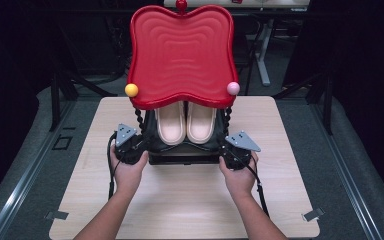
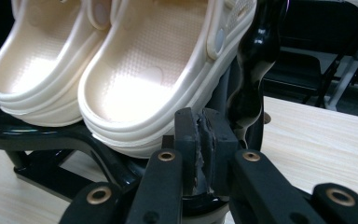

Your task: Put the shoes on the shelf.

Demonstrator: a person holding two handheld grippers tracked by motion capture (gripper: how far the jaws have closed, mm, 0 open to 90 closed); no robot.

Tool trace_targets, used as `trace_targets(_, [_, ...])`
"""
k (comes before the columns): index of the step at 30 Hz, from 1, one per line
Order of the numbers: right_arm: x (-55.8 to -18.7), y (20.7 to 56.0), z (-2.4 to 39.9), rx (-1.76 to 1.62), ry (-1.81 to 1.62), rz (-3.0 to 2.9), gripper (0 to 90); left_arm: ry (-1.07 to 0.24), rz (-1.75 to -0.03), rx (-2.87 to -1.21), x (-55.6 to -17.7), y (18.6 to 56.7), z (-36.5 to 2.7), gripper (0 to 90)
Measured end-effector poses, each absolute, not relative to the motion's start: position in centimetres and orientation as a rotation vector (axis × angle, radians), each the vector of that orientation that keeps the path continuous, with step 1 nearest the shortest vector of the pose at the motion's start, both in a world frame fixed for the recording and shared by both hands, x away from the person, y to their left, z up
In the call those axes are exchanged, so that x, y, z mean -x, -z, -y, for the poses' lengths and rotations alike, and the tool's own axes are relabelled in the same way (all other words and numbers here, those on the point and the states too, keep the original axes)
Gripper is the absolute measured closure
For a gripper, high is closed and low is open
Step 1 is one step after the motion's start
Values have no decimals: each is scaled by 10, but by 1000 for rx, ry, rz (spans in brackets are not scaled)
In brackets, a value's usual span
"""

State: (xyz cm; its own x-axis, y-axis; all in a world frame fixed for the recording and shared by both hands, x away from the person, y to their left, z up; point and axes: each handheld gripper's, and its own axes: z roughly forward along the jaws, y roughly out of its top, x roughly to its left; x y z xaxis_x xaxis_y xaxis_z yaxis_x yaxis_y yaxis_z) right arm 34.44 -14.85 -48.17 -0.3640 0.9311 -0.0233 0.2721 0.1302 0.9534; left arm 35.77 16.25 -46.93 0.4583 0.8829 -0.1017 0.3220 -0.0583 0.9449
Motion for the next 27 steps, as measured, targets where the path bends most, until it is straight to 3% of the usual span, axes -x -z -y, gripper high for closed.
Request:
trace_targets(13, [-323,473,159,-1126,-1254,-1806,776,-632,-1068,-1625,-333,467,-187,694])
trace_targets(27, [-298,468,183,-1131,-1251,-1874,621,-704,-1061,-1658,-300,465,-223,613])
